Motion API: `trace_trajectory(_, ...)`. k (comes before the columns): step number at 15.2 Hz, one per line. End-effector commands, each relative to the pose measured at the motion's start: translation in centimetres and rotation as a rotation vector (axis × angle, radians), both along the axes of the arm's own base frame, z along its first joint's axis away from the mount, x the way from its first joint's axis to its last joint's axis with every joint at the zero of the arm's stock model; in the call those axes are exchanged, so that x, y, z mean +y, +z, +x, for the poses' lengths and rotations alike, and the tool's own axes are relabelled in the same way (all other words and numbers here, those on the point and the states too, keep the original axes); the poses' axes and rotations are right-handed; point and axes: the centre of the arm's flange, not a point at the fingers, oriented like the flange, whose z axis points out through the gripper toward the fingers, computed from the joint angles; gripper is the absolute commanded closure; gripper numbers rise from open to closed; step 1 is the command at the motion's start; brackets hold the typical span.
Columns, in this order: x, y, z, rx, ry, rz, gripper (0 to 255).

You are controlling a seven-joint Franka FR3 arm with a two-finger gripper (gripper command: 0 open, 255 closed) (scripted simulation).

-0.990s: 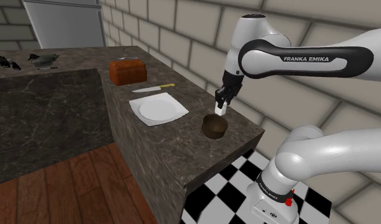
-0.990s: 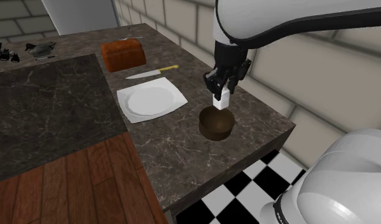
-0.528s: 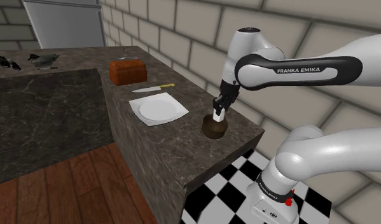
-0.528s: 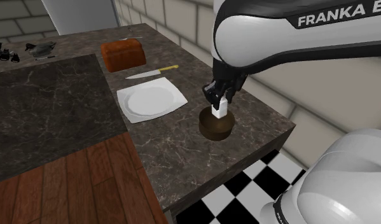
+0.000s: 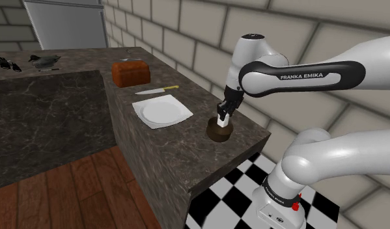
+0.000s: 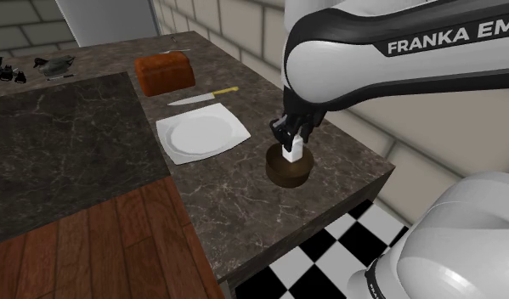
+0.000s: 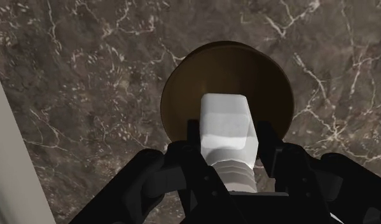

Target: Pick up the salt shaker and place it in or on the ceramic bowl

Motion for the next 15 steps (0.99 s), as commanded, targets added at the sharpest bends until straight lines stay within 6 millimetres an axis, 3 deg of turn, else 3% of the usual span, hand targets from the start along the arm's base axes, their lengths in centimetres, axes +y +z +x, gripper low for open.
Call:
trace_trajectory(1,0.0,0.0,0.0,0.000,0.000,0.000,255)
trace_trajectory(2,0.0,0.0,0.0,0.000,0.000,0.000,255)
trace_trajectory(3,0.0,0.0,0.0,0.000,0.000,0.000,0)
trace_trajectory(8,0.0,0.0,0.0,0.000,0.000,0.000,0)
trace_trajectory(12,0.6,4.9,-0.4,0.000,0.000,0.000,0)
trace_trajectory(15,0.6,4.9,-0.4,0.000,0.000,0.000,0)
